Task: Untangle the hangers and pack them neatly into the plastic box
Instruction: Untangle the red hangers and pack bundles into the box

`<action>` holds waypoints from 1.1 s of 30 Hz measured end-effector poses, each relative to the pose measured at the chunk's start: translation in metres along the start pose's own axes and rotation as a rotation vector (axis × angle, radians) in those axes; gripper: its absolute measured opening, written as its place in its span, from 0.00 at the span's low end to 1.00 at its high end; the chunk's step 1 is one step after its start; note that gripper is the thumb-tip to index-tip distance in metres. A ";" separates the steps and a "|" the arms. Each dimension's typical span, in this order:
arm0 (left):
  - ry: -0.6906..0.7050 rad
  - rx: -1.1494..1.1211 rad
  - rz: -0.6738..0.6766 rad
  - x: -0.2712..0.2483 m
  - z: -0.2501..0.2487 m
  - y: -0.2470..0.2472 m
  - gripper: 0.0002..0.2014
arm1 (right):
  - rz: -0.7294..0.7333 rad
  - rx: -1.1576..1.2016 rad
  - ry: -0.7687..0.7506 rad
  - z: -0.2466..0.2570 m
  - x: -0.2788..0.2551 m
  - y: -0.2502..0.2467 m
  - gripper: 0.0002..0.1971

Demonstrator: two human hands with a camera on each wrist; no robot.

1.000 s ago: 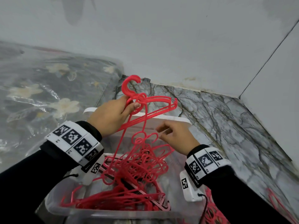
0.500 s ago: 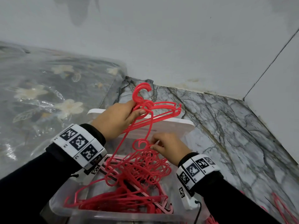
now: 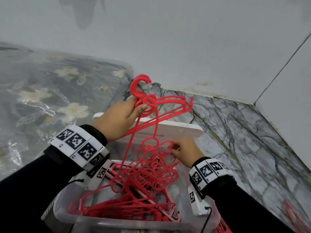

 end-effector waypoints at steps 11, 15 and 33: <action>-0.045 -0.104 -0.188 0.003 0.002 -0.007 0.25 | 0.253 0.866 0.048 0.054 -0.012 0.024 0.04; -0.041 -0.175 -0.202 0.006 0.003 -0.008 0.15 | 0.096 0.978 0.092 0.052 -0.010 0.019 0.04; -0.150 0.072 0.031 0.001 0.018 -0.002 0.39 | -0.348 -0.175 -0.178 0.017 -0.021 -0.067 0.03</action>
Point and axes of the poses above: each hand's wrist, its own x-axis towards the middle knuckle, its own y-axis out of the palm, z = x × y, the point moved 7 cm from there along x, towards the middle knuckle, and after that the axes turned 12 degrees about -x, right-handed, at the moved point
